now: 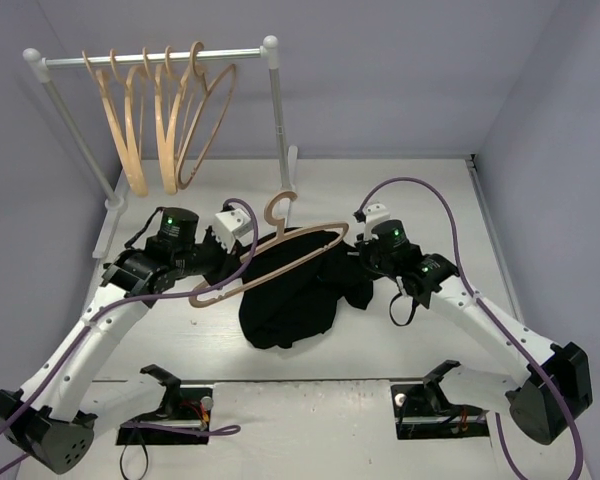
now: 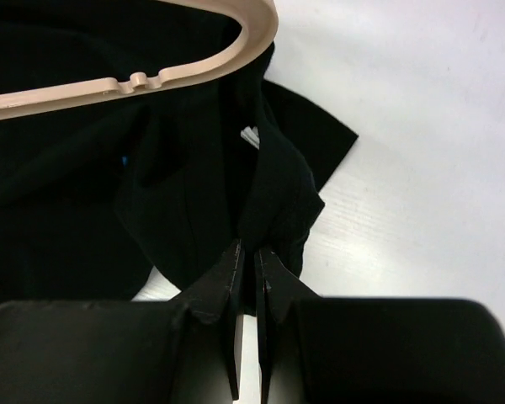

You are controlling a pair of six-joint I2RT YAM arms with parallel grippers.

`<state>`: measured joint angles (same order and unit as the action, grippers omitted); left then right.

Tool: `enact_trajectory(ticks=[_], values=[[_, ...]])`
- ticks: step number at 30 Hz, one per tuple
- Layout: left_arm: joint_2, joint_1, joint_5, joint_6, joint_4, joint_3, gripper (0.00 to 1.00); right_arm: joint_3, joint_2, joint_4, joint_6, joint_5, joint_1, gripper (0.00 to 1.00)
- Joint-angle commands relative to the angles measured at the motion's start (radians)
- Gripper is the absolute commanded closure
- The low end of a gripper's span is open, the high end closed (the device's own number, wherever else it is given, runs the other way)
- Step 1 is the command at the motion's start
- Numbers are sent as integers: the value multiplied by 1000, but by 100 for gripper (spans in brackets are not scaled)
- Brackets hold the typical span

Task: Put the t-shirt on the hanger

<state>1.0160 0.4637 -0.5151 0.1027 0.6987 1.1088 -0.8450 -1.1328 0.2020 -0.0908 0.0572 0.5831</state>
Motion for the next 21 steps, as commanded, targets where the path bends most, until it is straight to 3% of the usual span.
enact_trajectory(ticks=[1, 6, 16, 21], values=[[27, 4, -98, 32, -106, 52, 100, -7, 36, -52, -44, 68, 0, 100], [55, 4, 21, 12, -123, 36, 100, 10, 44, -52, -111, 118, -2, 100], [171, 40, 299, -181, -133, 3, 100, 43, 1, -59, -221, 156, 0, 100], [104, 67, 411, -335, -71, -93, 100, -9, -77, -67, -176, 185, -2, 100]])
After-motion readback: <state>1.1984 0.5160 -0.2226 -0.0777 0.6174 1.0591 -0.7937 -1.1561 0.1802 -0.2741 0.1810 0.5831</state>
